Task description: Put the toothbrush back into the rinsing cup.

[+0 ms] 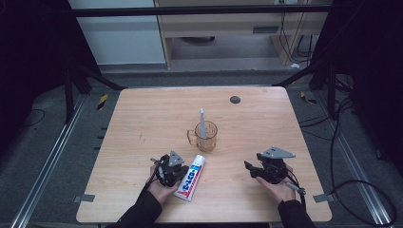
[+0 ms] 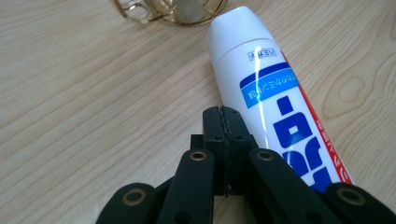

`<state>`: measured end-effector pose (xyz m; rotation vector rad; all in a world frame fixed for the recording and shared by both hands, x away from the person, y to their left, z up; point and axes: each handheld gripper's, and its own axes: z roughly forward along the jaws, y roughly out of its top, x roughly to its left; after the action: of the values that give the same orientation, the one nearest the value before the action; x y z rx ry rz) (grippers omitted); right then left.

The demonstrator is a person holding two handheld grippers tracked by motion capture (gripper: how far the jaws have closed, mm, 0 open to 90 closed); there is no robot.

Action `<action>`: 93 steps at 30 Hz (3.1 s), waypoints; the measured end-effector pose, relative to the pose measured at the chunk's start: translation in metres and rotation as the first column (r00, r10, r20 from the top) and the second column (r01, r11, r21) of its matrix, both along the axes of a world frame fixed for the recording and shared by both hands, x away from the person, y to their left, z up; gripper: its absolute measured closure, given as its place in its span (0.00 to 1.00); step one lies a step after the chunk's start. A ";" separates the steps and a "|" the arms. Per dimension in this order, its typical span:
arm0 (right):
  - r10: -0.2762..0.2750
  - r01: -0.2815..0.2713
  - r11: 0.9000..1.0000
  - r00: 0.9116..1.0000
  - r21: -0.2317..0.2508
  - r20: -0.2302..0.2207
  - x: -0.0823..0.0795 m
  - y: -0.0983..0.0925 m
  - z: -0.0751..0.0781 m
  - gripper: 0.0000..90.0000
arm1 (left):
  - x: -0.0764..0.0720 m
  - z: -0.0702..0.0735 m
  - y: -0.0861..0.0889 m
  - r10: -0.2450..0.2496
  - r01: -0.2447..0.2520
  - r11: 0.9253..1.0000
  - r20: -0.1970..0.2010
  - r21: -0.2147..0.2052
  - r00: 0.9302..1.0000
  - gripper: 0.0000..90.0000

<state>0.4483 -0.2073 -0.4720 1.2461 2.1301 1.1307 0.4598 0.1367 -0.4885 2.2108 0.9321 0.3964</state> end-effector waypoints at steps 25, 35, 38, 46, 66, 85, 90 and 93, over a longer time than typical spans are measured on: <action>-0.005 0.005 1.000 1.000 0.006 0.000 -0.001 -0.002 0.001 0.44 | -0.010 -0.001 -0.052 -0.127 0.127 0.992 0.013 -0.004 0.992 1.00; 0.043 -0.042 0.999 0.999 0.021 -0.012 -0.008 0.004 0.009 0.56 | -0.017 0.015 -0.031 -0.098 0.098 0.995 0.048 0.001 0.994 1.00; 0.089 -0.088 0.995 0.996 0.037 -0.030 -0.012 0.009 0.010 0.64 | -0.020 0.021 -0.014 -0.066 0.065 0.998 0.050 0.018 0.997 1.00; 0.233 -0.231 0.972 0.969 0.036 -0.087 -0.029 0.038 0.008 0.82 | -0.034 0.027 0.050 0.063 -0.066 0.996 0.041 0.056 0.997 1.00; 0.424 -0.423 0.905 0.891 0.042 -0.162 -0.042 0.113 -0.018 1.00 | -0.025 0.022 0.134 0.316 -0.317 0.948 0.049 0.020 0.947 1.00; 0.354 -0.348 0.934 0.933 0.083 -0.066 -0.026 0.109 0.003 0.99 | -0.022 0.020 0.133 0.312 -0.314 0.949 0.046 0.031 0.949 1.00; 0.250 -0.245 0.965 0.967 0.090 -0.042 0.000 0.082 0.012 1.00 | -0.020 0.019 0.133 0.311 -0.312 0.949 0.041 0.040 0.950 1.00; 0.216 -0.211 0.974 0.975 0.084 -0.054 0.016 0.074 0.008 1.00 | -0.020 0.019 0.133 0.310 -0.312 0.949 0.041 0.042 0.950 1.00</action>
<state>0.4648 -0.1329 -0.4637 1.1192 2.3319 1.2901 0.4402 0.2697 -0.4697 2.0941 1.2696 0.6060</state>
